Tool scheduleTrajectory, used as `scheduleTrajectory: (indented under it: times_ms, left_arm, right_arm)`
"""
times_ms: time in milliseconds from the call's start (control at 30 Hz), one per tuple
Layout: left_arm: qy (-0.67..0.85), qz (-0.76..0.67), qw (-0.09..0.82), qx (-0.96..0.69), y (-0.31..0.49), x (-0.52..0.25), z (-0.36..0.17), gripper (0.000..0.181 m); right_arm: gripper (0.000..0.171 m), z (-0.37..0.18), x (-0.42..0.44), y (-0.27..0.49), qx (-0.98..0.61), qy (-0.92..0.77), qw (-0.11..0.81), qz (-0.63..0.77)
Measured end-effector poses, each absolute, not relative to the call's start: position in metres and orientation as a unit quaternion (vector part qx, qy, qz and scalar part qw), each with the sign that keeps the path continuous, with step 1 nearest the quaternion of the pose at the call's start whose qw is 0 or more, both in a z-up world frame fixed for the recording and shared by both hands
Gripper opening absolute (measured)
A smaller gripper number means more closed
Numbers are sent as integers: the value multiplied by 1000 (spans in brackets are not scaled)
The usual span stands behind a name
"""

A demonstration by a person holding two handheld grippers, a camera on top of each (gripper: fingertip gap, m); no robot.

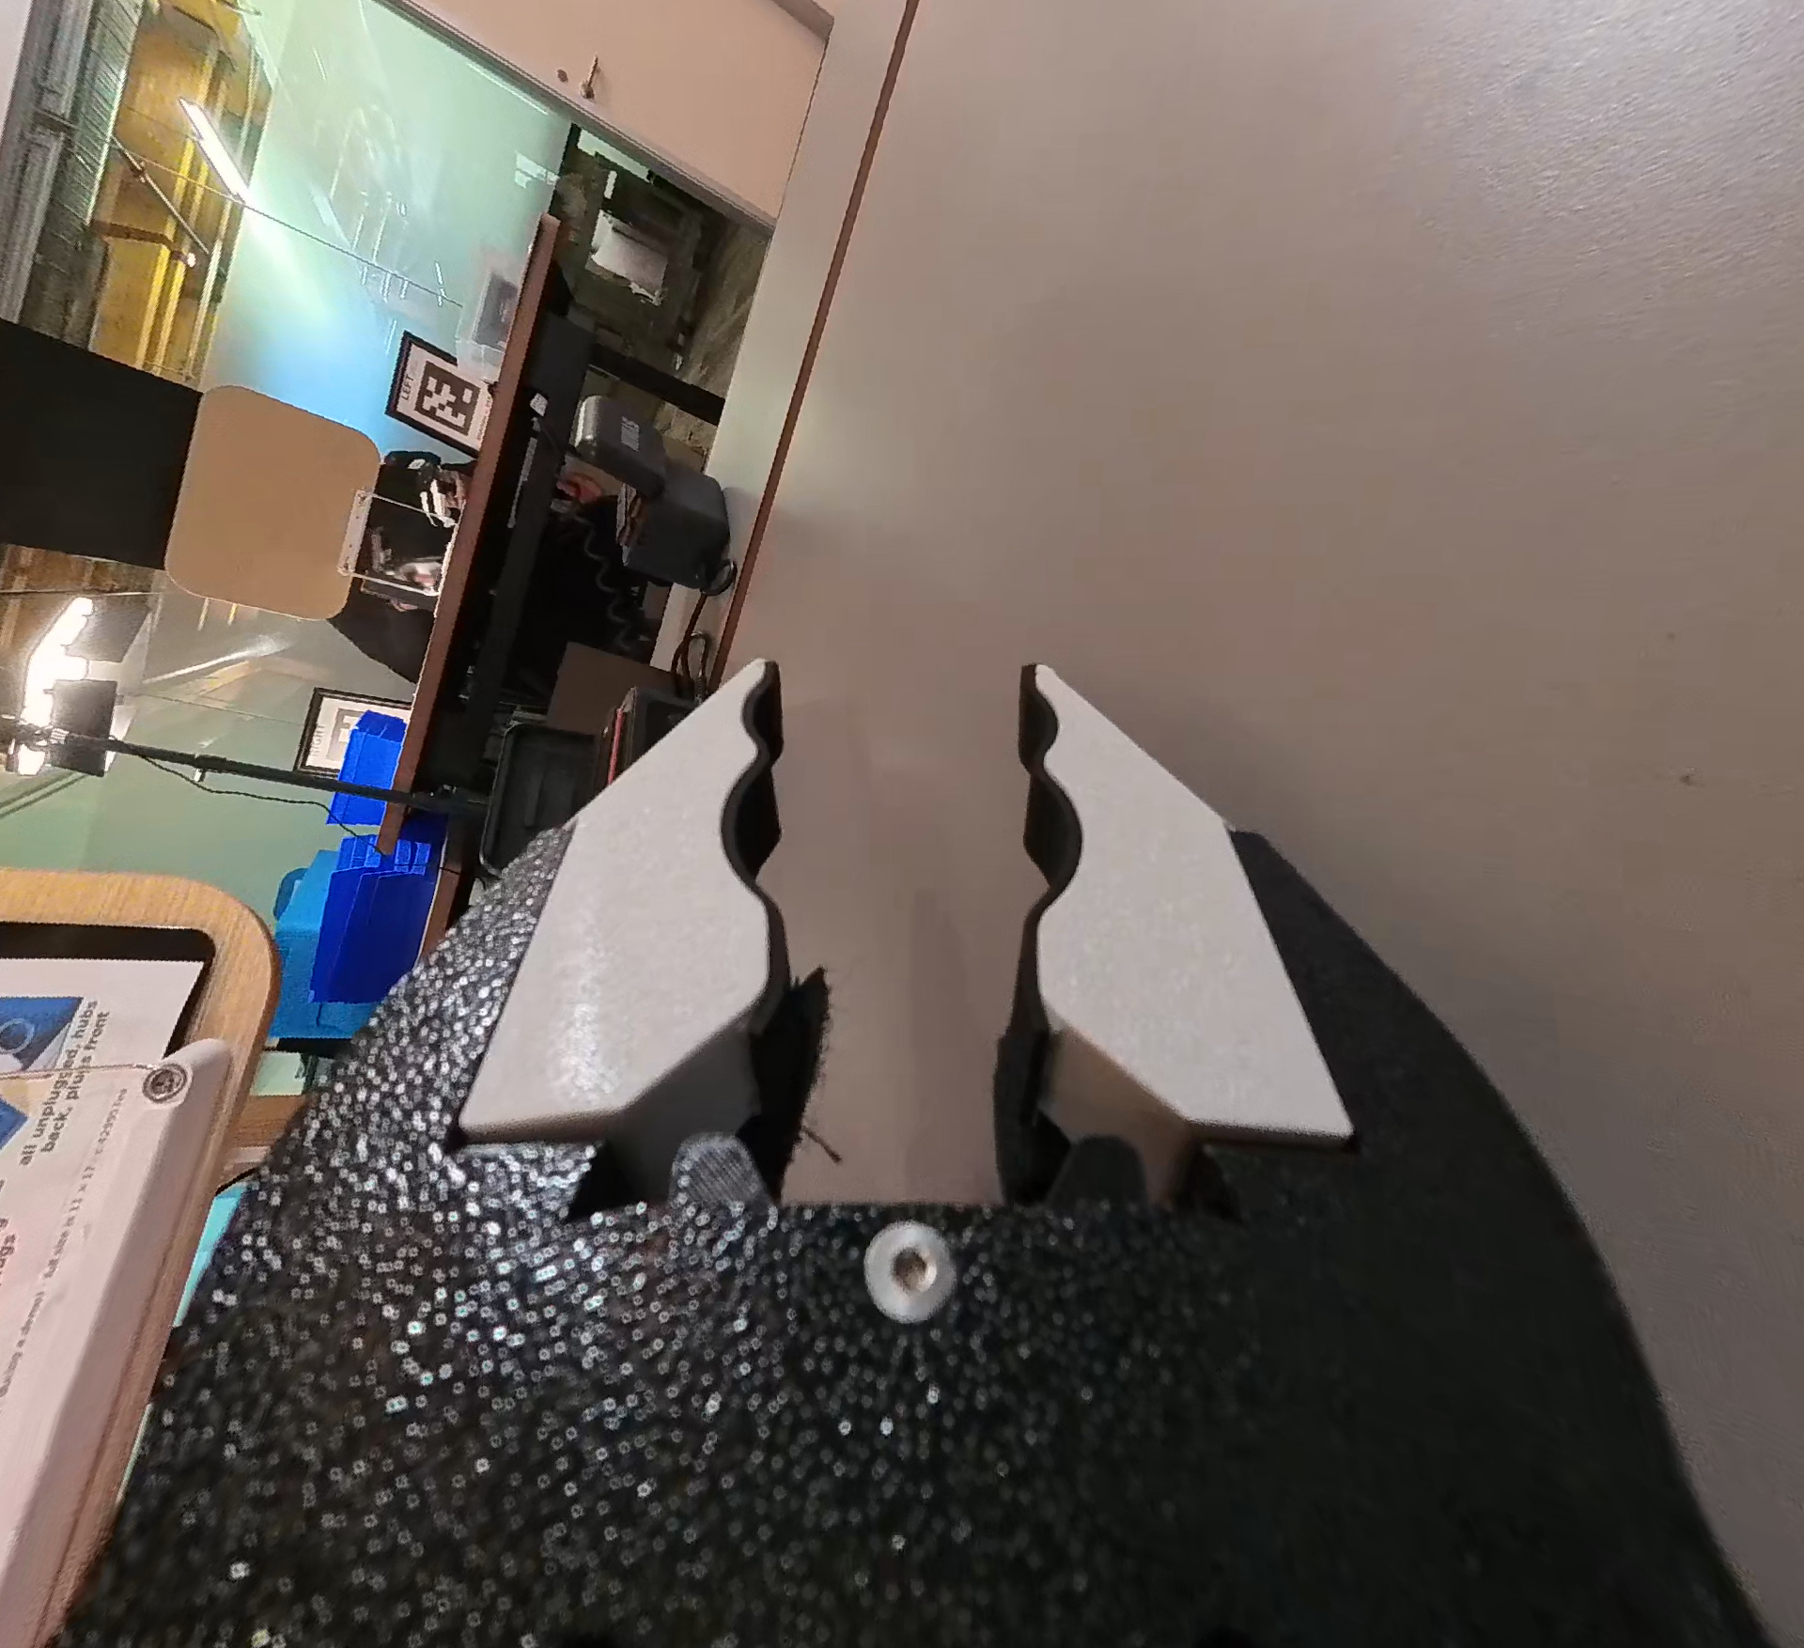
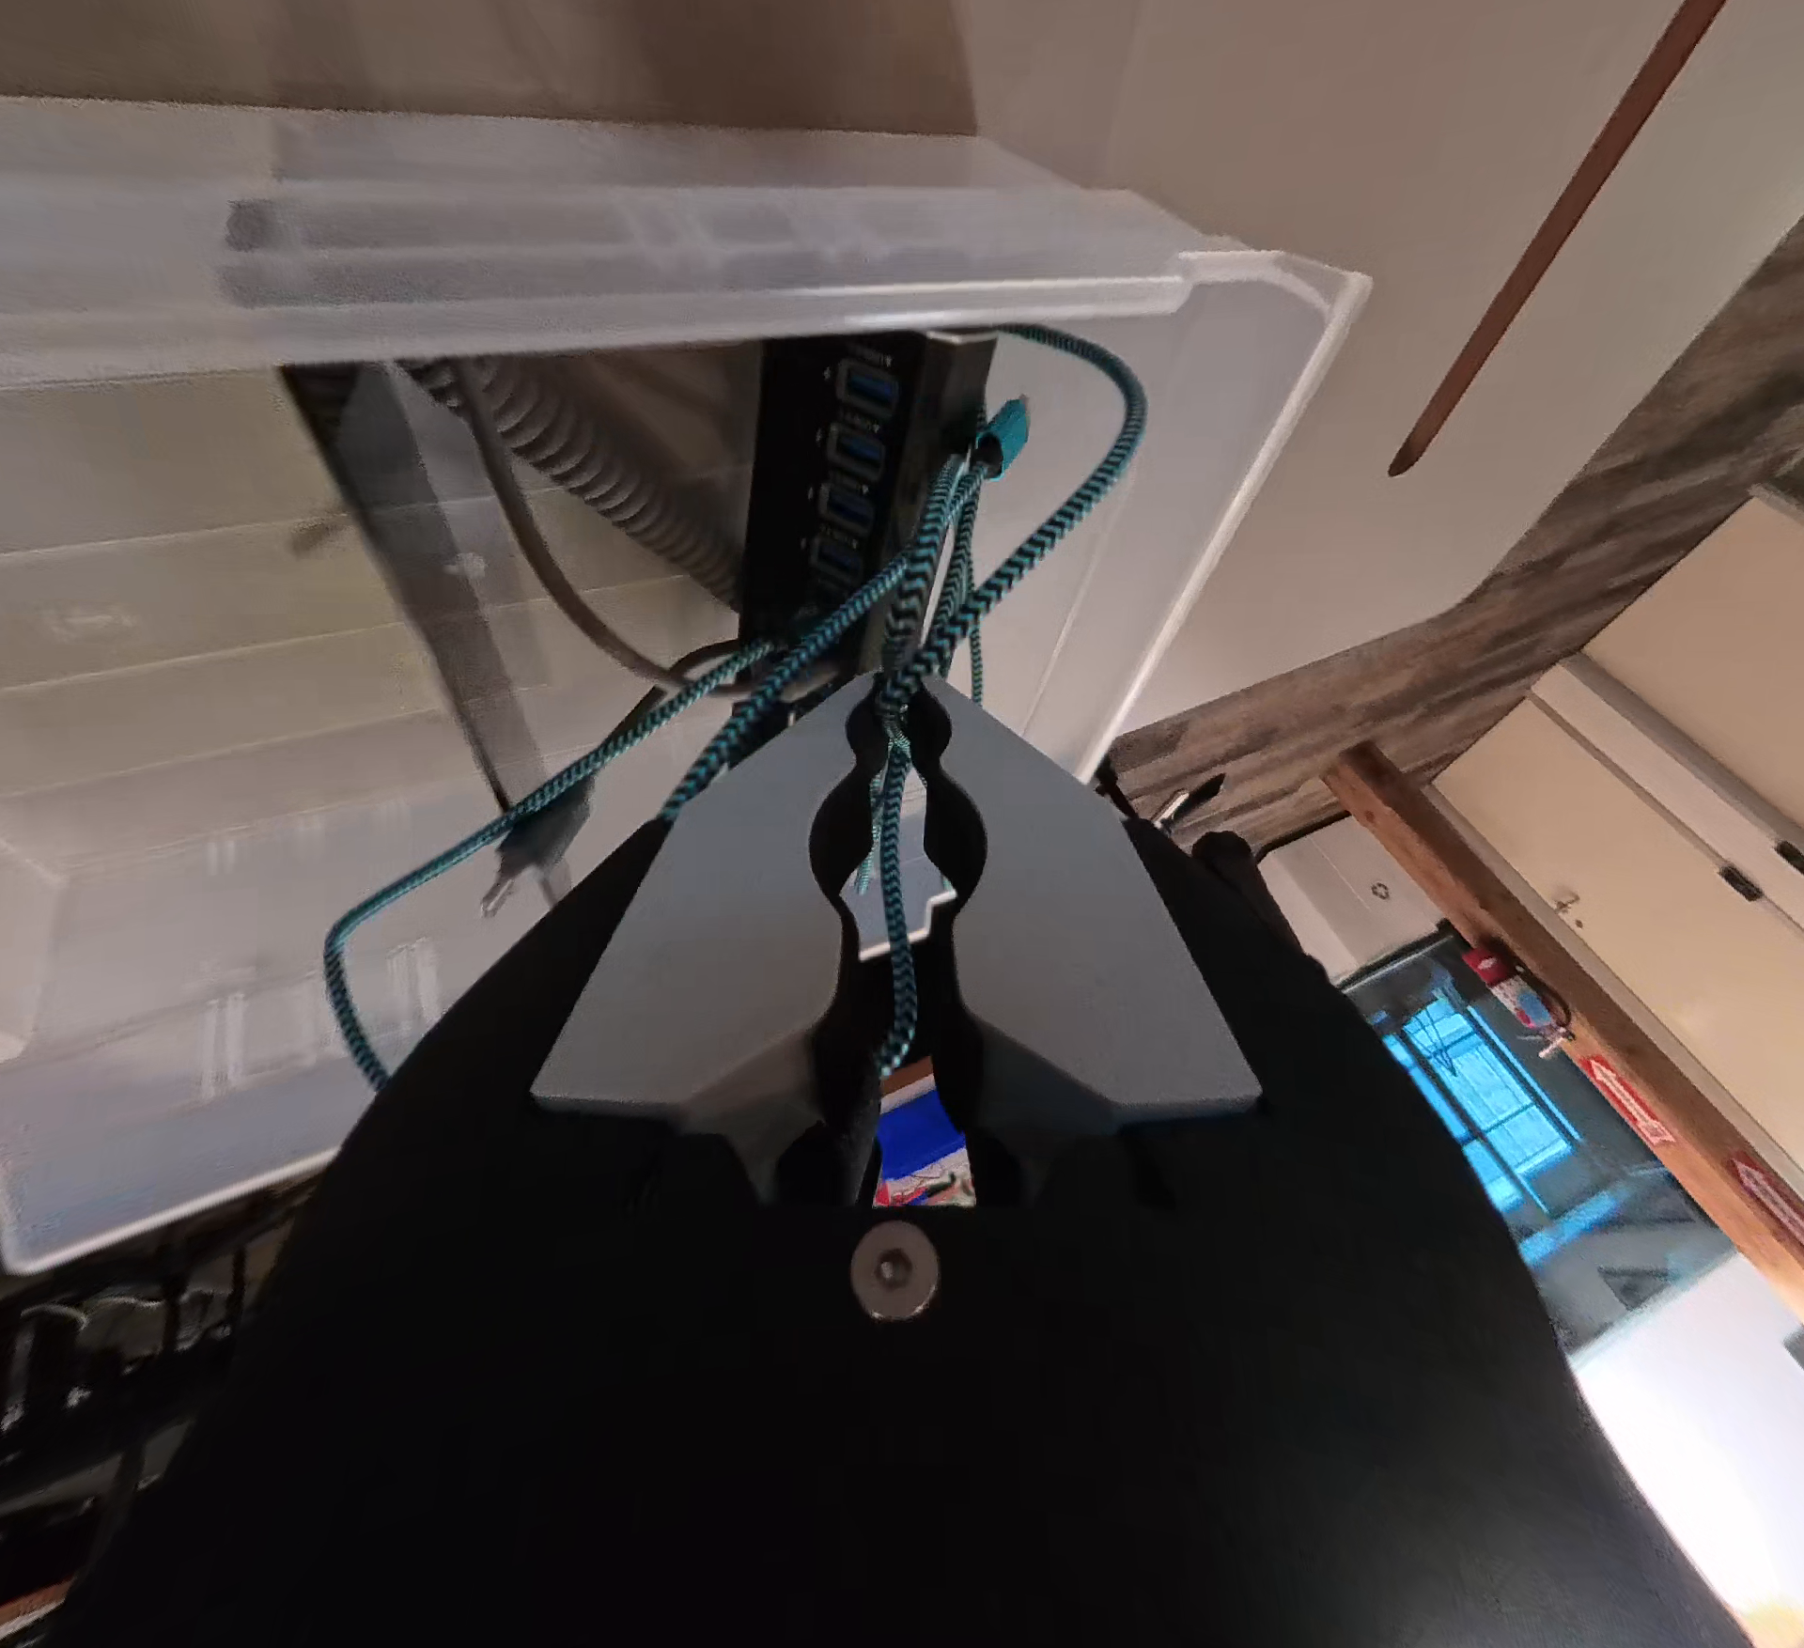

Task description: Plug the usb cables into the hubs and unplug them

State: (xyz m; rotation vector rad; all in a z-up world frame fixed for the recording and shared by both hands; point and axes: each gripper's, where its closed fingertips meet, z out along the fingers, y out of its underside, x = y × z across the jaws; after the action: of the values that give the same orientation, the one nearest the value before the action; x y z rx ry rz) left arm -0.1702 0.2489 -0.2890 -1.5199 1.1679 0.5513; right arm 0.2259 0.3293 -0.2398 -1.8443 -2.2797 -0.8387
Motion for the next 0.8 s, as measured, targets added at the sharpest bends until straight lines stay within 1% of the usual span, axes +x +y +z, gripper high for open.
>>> scheduleTrajectory:
  times_ms: [167, 267, 333, 367, 433, 467, 500, 533, 633, 700, 800]
  left_arm:
    - [492, 232, 543, -640, 249, -170, -289, 47]
    - [494, 234, 542, -638, 249, -170, -289, 47]
    - [496, 239, 542, -635, 248, -169, -288, 47]
    - [497, 241, 542, -633, 247, -169, -287, 47]
    - [497, 241, 545, -632, 246, -168, -286, 47]
    - [496, 239, 546, -632, 246, -168, -285, 47]
    - [495, 237, 547, -632, 247, -168, -285, 47]
    - [494, 234, 547, -634, 247, -167, -286, 47]
    - [492, 231, 550, -634, 247, -166, -285, 47]
    - [490, 226, 553, -635, 246, -165, -284, 48]
    - [479, 209, 562, -641, 246, -164, -282, 48]
  right_arm:
    - [2, -258, 229, 345, -613, -735, 48, -286]
    - [2, -268, 228, 346, -668, -693, 55, -267]
    - [6, -265, 228, 345, -693, -671, 58, -259]
    - [19, -259, 229, 345, -707, -655, 59, -259]
    - [63, -238, 237, 348, -742, -606, 67, -279]
    - [76, -223, 238, 351, -750, -589, 86, -288]
    - [83, -207, 236, 352, -757, -574, 112, -292]
    - [85, -189, 231, 353, -767, -554, 148, -290]
    - [84, -133, 207, 347, -786, -492, 273, -256]
    - [81, -96, 178, 338, -773, -462, 376, -219]
    - [78, -52, 111, 304, -727, -431, 525, -99]
